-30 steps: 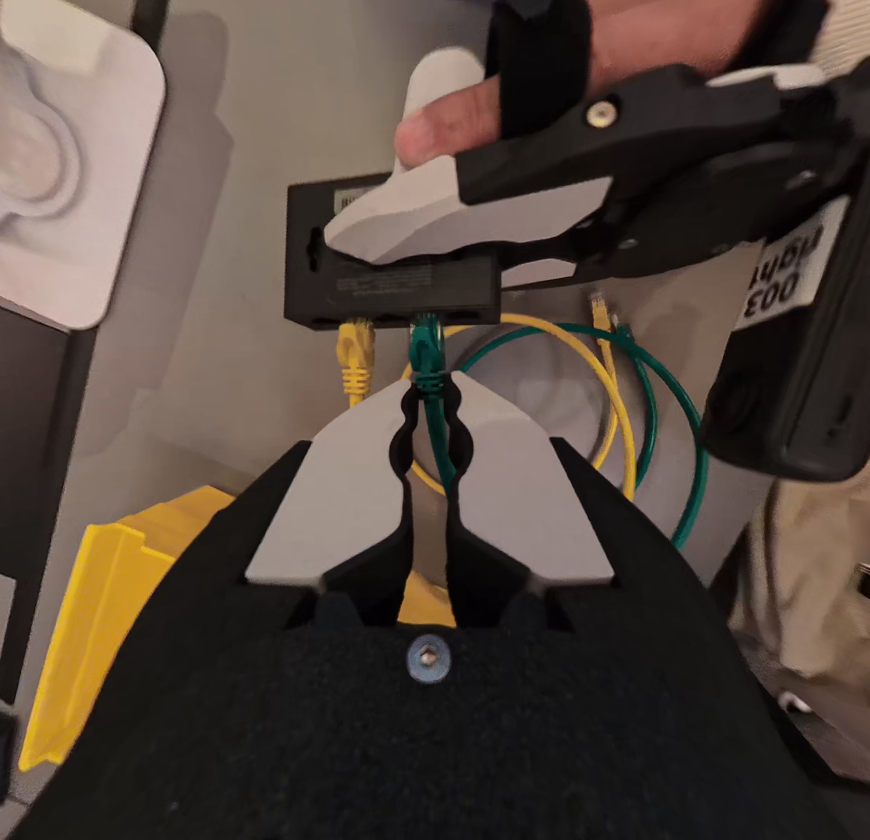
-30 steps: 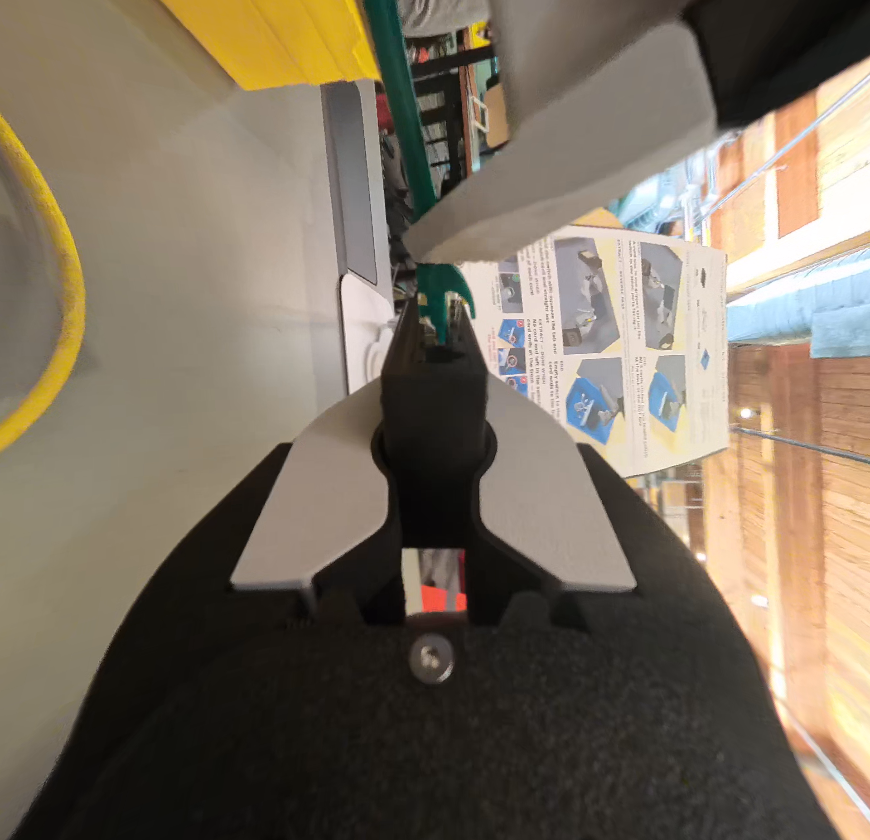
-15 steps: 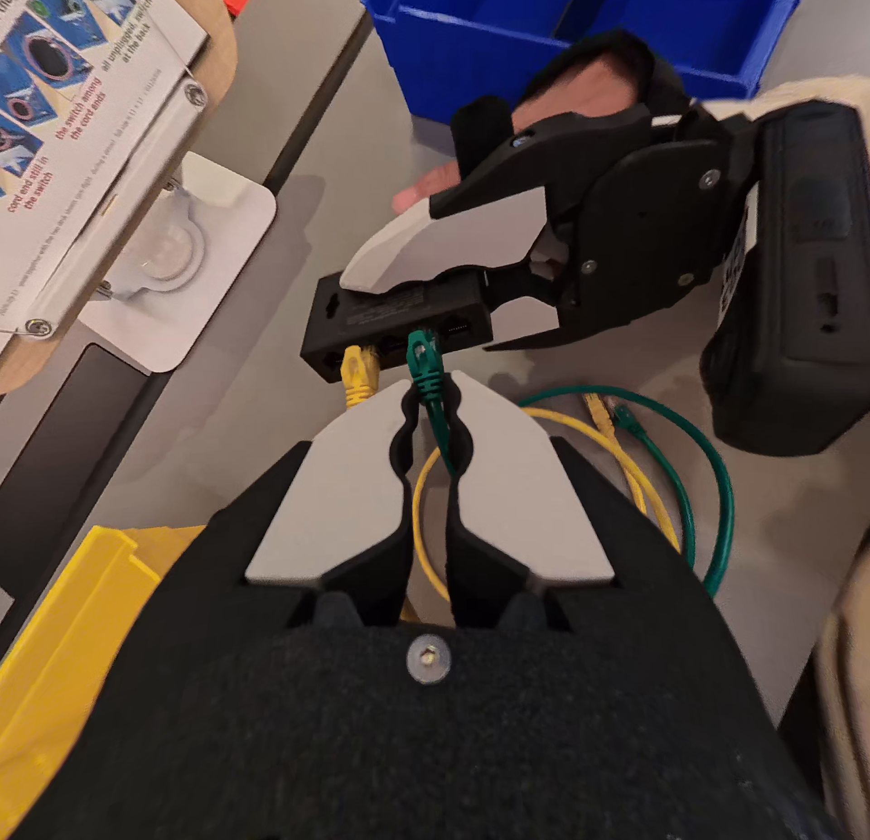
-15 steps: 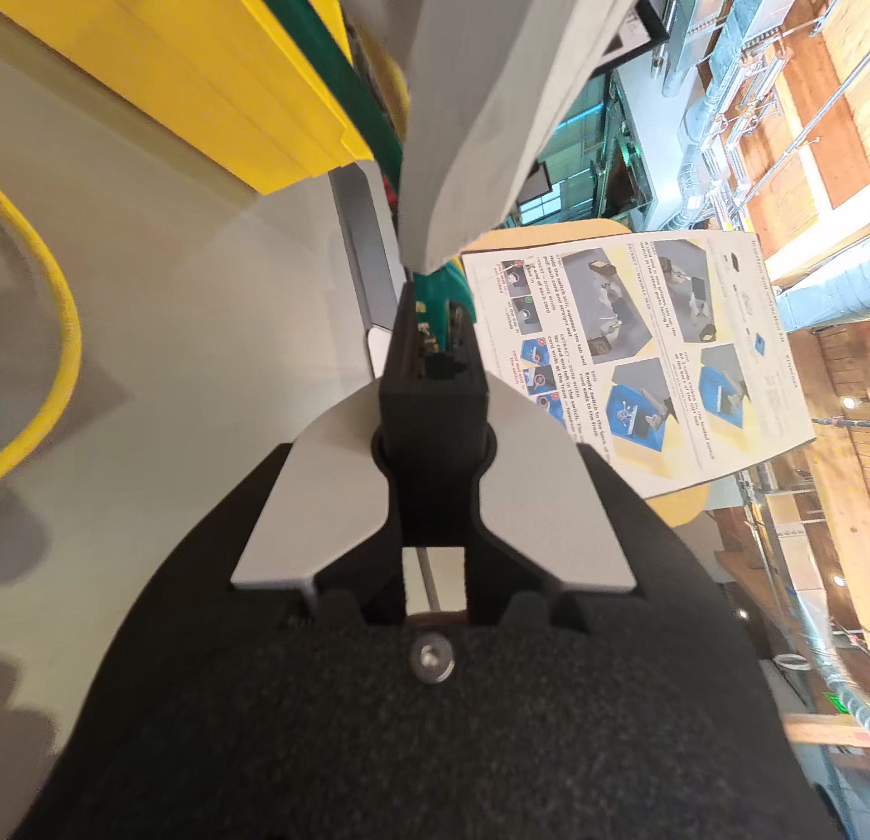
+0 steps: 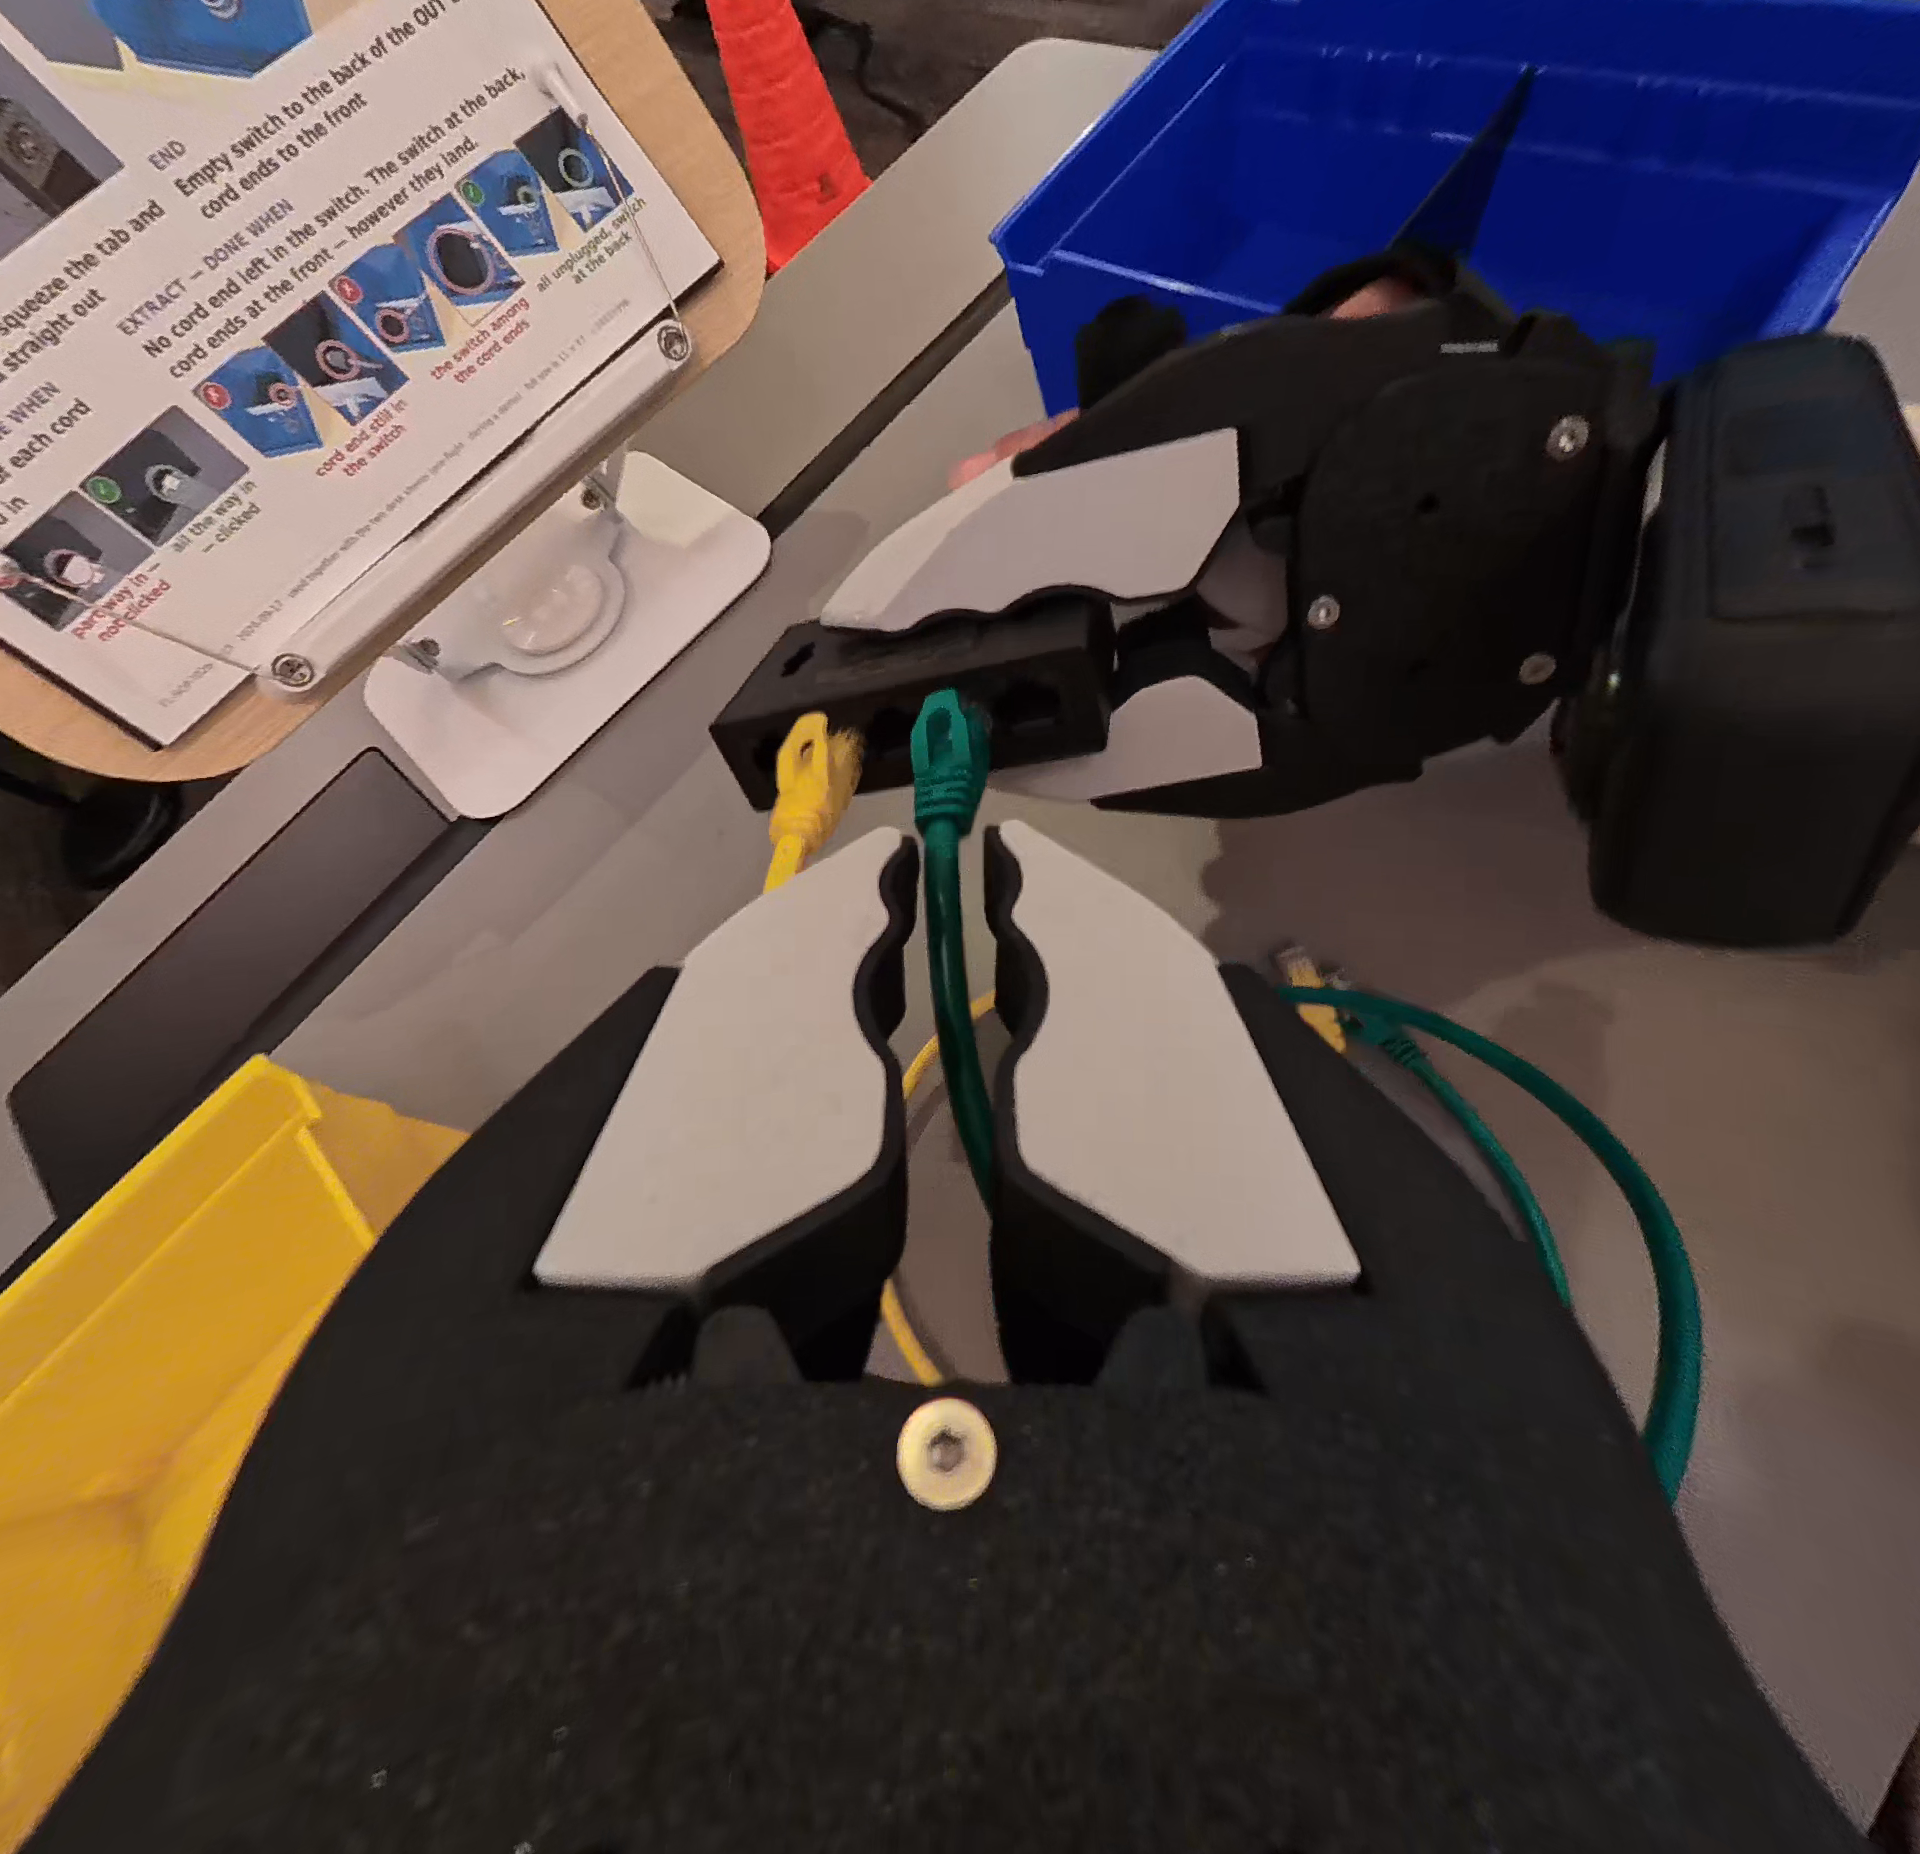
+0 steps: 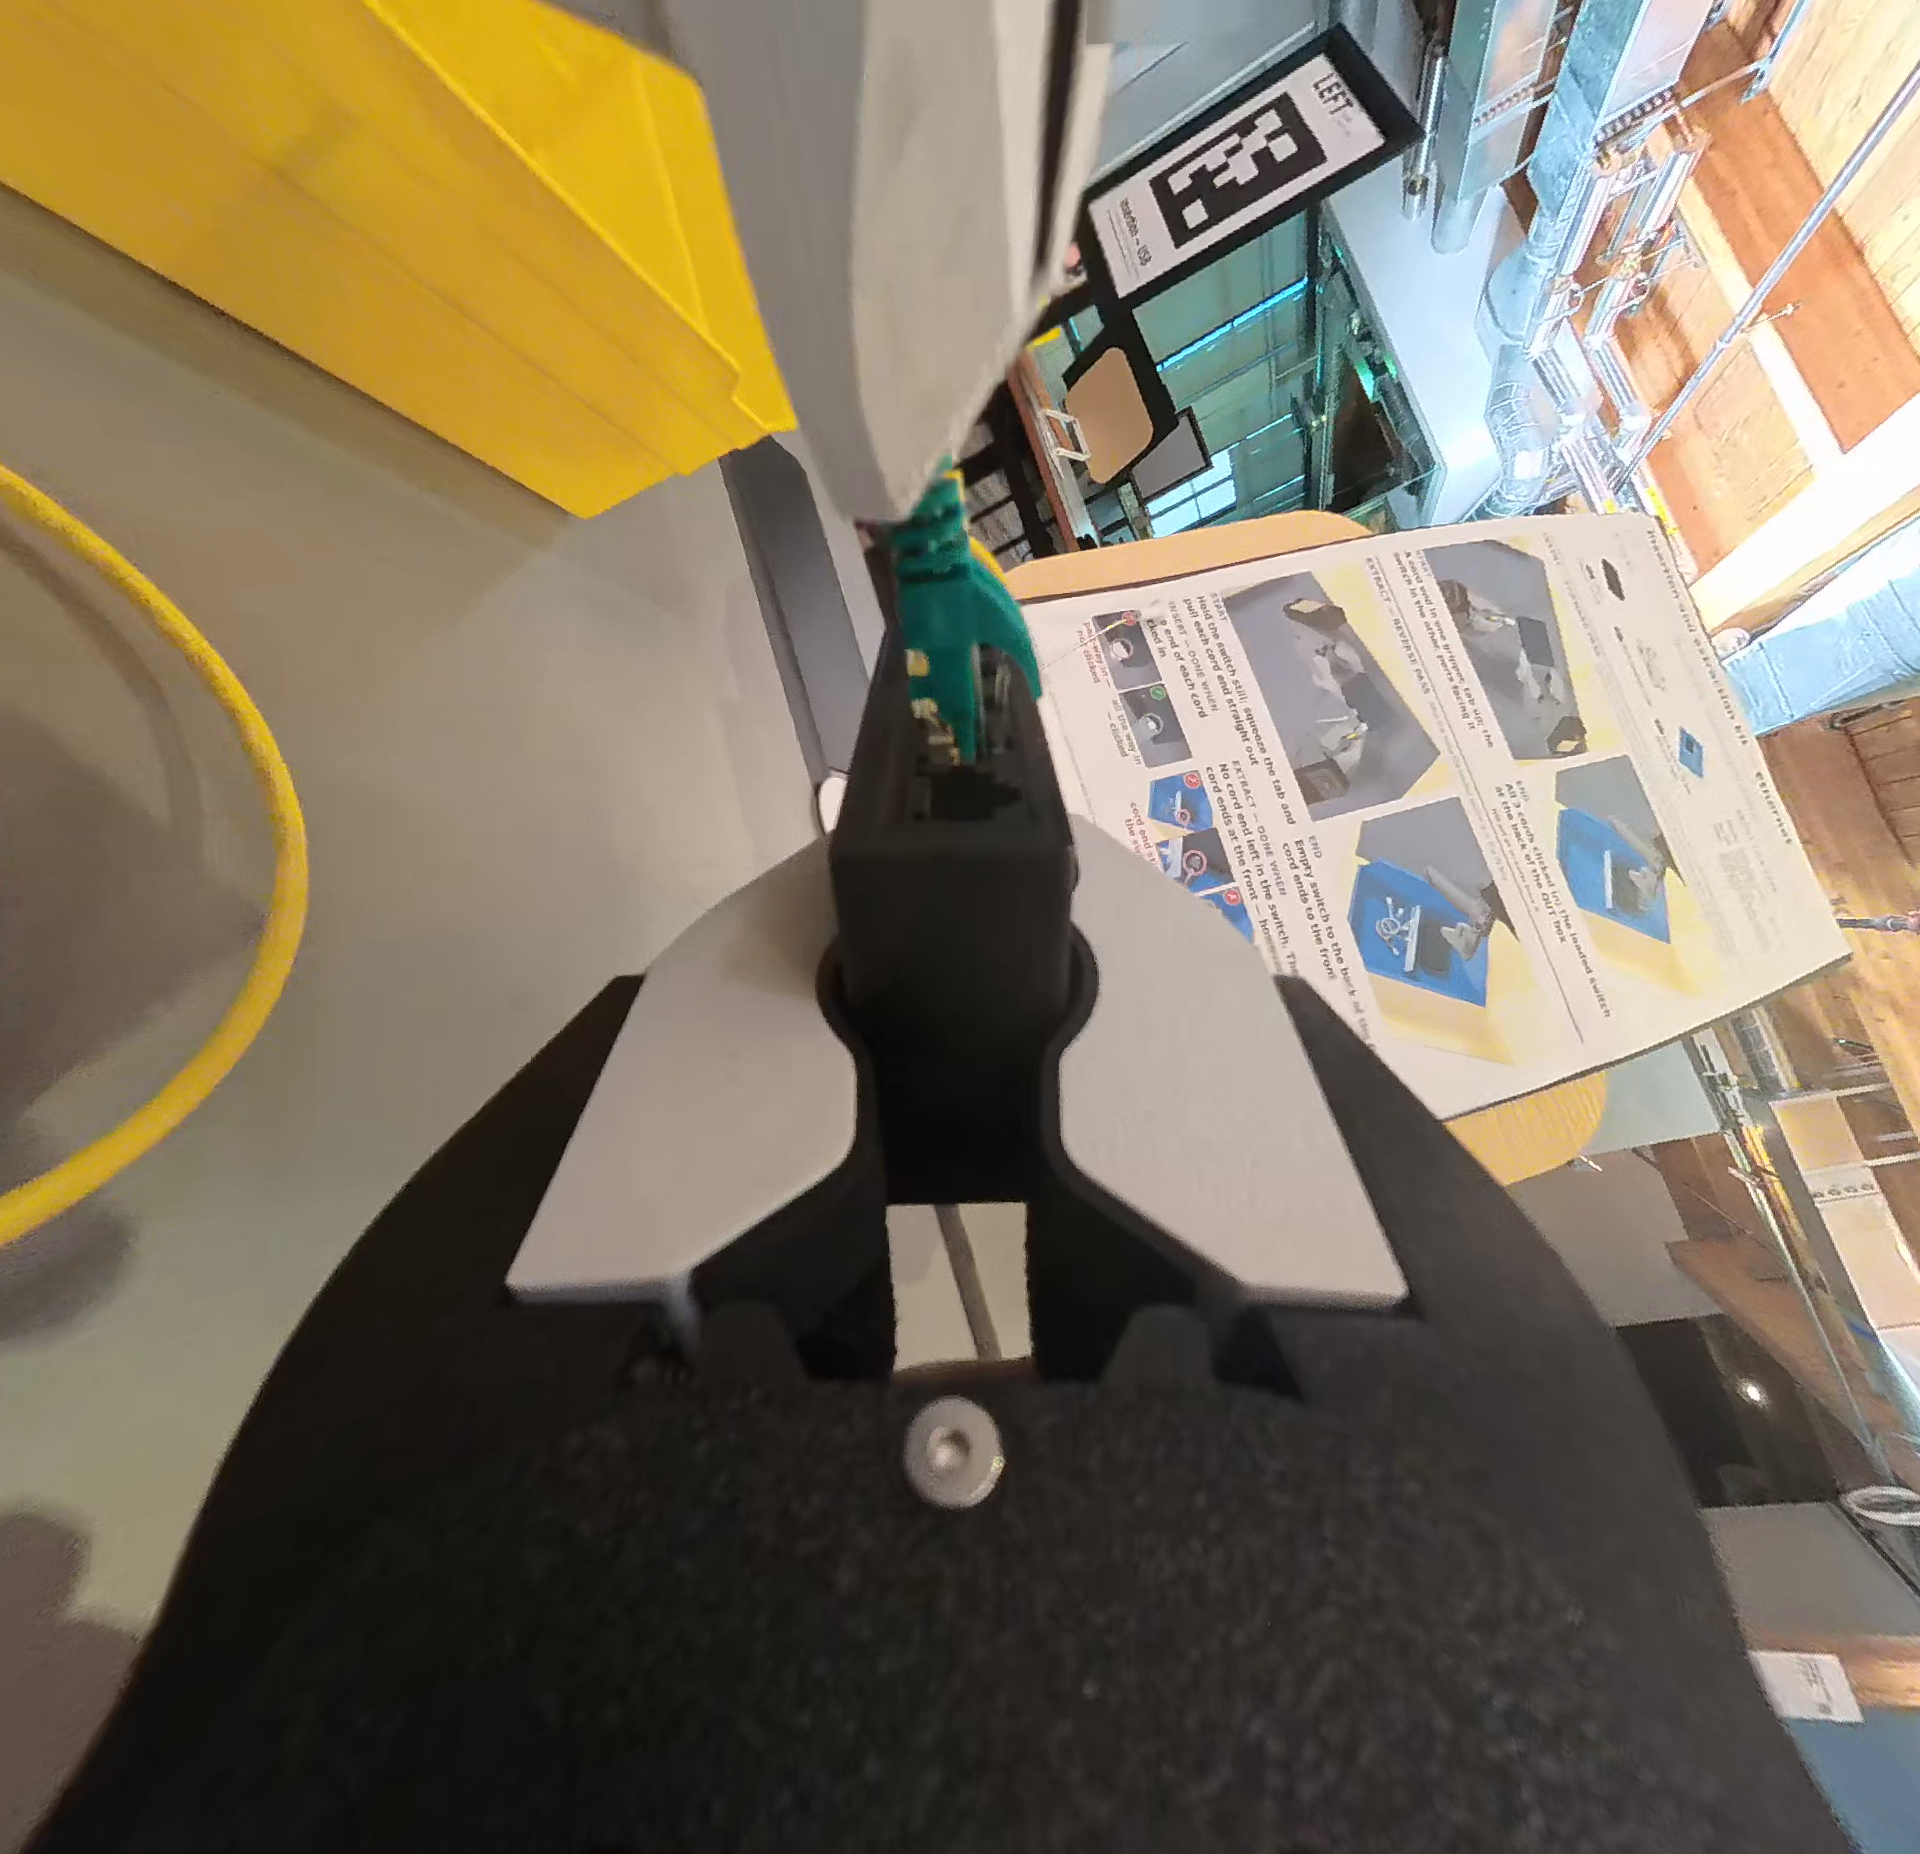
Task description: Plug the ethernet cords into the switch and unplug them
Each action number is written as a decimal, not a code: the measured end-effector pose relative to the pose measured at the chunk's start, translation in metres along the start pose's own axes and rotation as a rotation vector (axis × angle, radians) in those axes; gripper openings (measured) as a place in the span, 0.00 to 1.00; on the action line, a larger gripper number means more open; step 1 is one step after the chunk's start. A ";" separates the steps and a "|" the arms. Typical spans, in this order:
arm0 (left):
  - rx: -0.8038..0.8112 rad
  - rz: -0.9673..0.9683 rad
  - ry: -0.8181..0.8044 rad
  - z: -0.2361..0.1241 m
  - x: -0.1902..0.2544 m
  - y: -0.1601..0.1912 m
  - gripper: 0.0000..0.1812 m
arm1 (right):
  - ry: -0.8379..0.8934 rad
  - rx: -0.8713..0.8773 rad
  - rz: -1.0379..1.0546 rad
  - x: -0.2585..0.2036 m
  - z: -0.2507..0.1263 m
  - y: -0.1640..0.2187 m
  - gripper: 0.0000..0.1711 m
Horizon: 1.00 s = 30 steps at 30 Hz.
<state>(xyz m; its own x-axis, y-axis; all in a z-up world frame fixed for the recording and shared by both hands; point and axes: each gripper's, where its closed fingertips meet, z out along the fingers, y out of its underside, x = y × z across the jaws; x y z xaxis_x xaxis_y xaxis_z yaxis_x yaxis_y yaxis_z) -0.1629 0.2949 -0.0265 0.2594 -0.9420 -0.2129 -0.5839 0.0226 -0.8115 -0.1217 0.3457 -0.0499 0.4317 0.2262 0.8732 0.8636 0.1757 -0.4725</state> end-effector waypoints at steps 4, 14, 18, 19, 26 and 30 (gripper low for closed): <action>0.021 0.013 -0.027 -0.006 0.001 0.001 0.07 | -0.011 0.011 0.012 -0.002 0.000 -0.001 0.18; 0.092 -0.029 -0.028 -0.013 0.002 0.000 0.06 | 0.018 0.059 -0.006 -0.002 -0.004 -0.014 0.18; 0.095 -0.063 0.000 -0.016 0.006 0.000 0.09 | 0.021 0.073 -0.001 0.000 -0.006 -0.016 0.18; 0.095 -0.072 0.012 -0.017 0.007 -0.001 0.10 | 0.032 0.079 -0.007 0.001 -0.006 -0.017 0.18; 0.133 -0.072 -0.024 -0.025 0.007 -0.005 0.03 | 0.055 0.123 -0.007 0.008 -0.013 -0.023 0.18; 0.162 -0.111 0.001 -0.027 0.010 -0.009 0.03 | 0.054 0.149 0.031 0.008 -0.014 -0.026 0.18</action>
<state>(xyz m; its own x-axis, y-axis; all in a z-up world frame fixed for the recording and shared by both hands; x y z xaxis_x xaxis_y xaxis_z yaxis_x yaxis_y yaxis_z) -0.1764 0.2764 -0.0065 0.3141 -0.9422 -0.1167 -0.4200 -0.0277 -0.9071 -0.1366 0.3292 -0.0287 0.4745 0.1828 0.8611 0.8032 0.3102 -0.5085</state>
